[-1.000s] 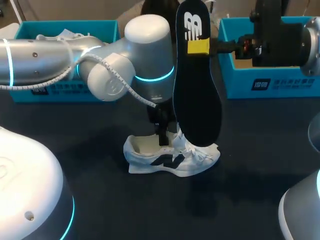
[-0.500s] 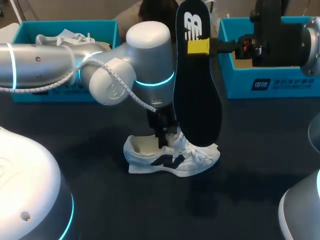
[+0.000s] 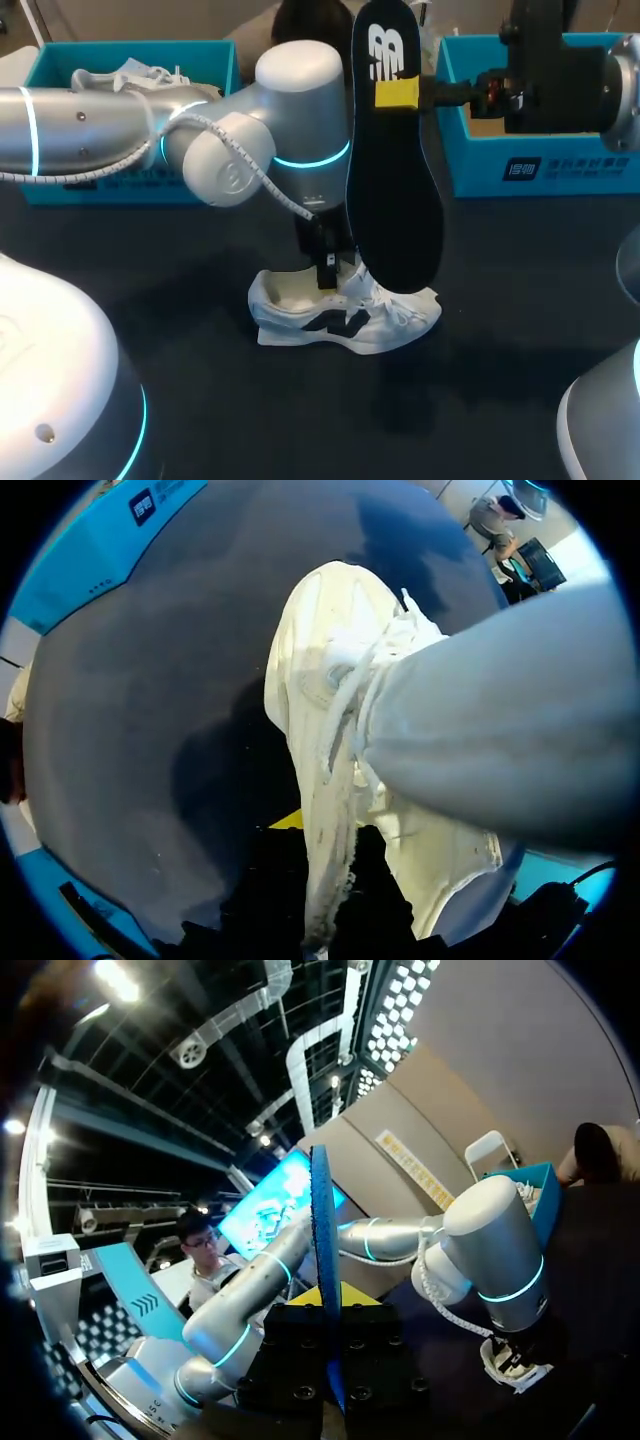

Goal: Take the shoe out of the shoebox, open the shoe tongue, remove and reinsert the insole, then place the shoe into the shoebox

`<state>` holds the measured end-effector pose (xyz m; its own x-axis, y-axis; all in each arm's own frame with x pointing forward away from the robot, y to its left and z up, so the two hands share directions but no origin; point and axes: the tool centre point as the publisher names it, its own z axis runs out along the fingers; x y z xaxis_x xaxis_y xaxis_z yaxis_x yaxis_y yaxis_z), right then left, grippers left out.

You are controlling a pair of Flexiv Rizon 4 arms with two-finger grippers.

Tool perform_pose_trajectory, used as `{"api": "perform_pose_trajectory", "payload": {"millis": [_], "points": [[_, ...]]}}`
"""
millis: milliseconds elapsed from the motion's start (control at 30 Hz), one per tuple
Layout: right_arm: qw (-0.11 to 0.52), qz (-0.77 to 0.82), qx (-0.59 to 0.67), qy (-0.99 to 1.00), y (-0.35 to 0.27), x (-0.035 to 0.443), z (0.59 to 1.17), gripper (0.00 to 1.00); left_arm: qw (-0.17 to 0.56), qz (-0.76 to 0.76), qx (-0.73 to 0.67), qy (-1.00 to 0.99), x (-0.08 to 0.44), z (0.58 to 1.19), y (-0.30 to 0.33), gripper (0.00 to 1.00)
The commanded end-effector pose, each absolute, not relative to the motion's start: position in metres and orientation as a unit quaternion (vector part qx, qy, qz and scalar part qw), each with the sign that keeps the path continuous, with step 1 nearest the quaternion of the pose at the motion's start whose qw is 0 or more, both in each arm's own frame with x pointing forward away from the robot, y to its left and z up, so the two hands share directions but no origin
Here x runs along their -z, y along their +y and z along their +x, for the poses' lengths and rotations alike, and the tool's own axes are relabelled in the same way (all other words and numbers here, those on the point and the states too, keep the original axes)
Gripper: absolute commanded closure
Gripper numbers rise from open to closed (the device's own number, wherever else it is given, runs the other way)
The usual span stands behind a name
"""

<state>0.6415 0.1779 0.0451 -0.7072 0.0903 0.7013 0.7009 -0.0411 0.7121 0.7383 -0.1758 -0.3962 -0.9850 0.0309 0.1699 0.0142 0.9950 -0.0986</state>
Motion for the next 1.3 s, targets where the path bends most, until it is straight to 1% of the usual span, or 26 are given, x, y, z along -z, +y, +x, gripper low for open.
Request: {"api": "perform_pose_trajectory", "payload": {"millis": [33,67,300,433,567,700,833,867,900,1300], "points": [[0.233,-0.304,0.655,-0.652,0.181,-0.044,0.643,1.0,0.124,-0.046,-0.052,-0.99,0.387,0.745,-0.173,1.0],[0.233,-0.304,0.655,-0.652,0.181,-0.044,0.643,1.0,0.146,-0.069,-0.056,-0.985,0.385,0.746,-0.172,1.0],[0.233,-0.304,0.655,-0.652,0.181,-0.044,0.643,1.0,0.176,-0.2,-0.033,-0.963,0.372,0.753,-0.171,1.0],[0.233,-0.304,0.655,-0.652,0.181,-0.044,0.643,1.0,0.189,-0.309,-0.032,-0.931,0.362,0.748,-0.173,1.0],[0.233,-0.304,0.655,-0.652,0.181,-0.044,0.643,1.0,0.174,-0.431,-0.009,-0.885,0.354,0.74,-0.174,1.0],[0.233,-0.304,0.655,-0.652,0.181,-0.044,0.643,1.0,0.158,-0.487,0.015,-0.859,0.35,0.743,-0.176,1.0],[0.233,-0.304,0.655,-0.652,0.181,-0.044,0.643,1.0,0.116,-0.564,0.037,-0.817,0.342,0.743,-0.173,1.0],[0.233,-0.304,0.655,-0.652,0.181,-0.044,0.643,1.0,0.097,-0.582,0.042,-0.806,0.341,0.742,-0.172,1.0],[0.233,-0.304,0.655,-0.652,0.181,-0.044,0.643,1.0,0.088,-0.59,0.043,-0.802,0.34,0.741,-0.172,1.0],[0.233,-0.304,0.655,-0.652,0.181,-0.044,0.643,1.0,0.088,-0.59,0.043,-0.802,0.34,0.741,-0.172,1.0]]}}
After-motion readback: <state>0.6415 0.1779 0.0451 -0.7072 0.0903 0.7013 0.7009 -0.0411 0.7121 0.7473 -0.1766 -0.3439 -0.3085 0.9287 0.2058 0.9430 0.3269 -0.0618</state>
